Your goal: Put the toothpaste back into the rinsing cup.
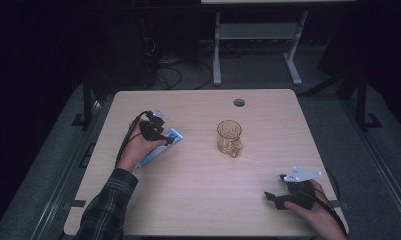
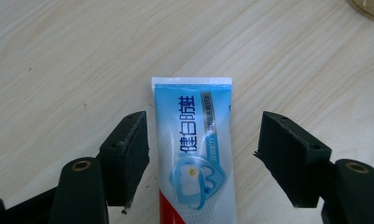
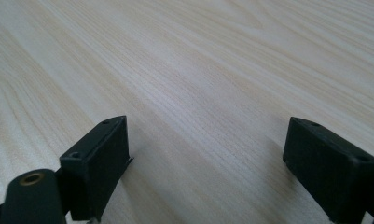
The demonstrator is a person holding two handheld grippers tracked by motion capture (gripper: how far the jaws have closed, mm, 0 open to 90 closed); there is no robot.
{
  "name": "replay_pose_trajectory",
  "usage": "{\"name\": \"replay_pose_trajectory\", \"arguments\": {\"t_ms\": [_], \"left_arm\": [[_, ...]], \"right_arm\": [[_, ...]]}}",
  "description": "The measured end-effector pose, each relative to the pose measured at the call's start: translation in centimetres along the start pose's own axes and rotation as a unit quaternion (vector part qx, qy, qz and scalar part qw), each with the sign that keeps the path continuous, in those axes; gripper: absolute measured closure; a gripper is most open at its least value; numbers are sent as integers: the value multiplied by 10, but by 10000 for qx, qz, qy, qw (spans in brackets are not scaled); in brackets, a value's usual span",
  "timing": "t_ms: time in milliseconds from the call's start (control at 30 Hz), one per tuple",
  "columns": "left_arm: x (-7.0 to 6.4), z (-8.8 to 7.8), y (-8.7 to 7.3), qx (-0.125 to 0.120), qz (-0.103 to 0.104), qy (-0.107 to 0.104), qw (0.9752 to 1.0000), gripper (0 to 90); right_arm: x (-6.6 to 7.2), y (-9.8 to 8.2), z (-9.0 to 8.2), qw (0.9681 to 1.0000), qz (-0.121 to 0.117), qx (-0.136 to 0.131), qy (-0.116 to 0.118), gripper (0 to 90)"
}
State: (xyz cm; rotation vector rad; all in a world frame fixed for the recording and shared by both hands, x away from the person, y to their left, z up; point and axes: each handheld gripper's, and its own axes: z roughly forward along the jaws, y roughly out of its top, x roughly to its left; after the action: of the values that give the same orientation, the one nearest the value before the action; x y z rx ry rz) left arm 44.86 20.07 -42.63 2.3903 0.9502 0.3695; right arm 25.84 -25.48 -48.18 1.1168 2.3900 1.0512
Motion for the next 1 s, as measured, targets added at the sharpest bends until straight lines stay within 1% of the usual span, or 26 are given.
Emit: {"name": "replay_pose_trajectory", "arguments": {"t_ms": [167,300,567,767,867,933,1000], "left_arm": [[1,7,-1,-5,11,34,10000,341],[0,13,-1,67,94,54,9999,347],[-1,23,-2,163,136,120,9997,354],[-2,26,-3,218,173,160,9995,368],[-2,27,-3,241,178,123,9995,373],[-3,27,-3,286,227,173,9992,379],[-2,27,-3,279,215,169,9992,384]], "right_arm": [[0,0,0,10000,1,-2,3,134],[0,0,0,10000,3,-5,4,134],[0,0,0,10000,3,-4,3,134],[0,0,0,10000,3,-5,5,134],[0,0,0,10000,3,-6,4,134],[0,0,0,10000,2,-5,3,134],[0,0,0,10000,3,-5,3,134]]}}
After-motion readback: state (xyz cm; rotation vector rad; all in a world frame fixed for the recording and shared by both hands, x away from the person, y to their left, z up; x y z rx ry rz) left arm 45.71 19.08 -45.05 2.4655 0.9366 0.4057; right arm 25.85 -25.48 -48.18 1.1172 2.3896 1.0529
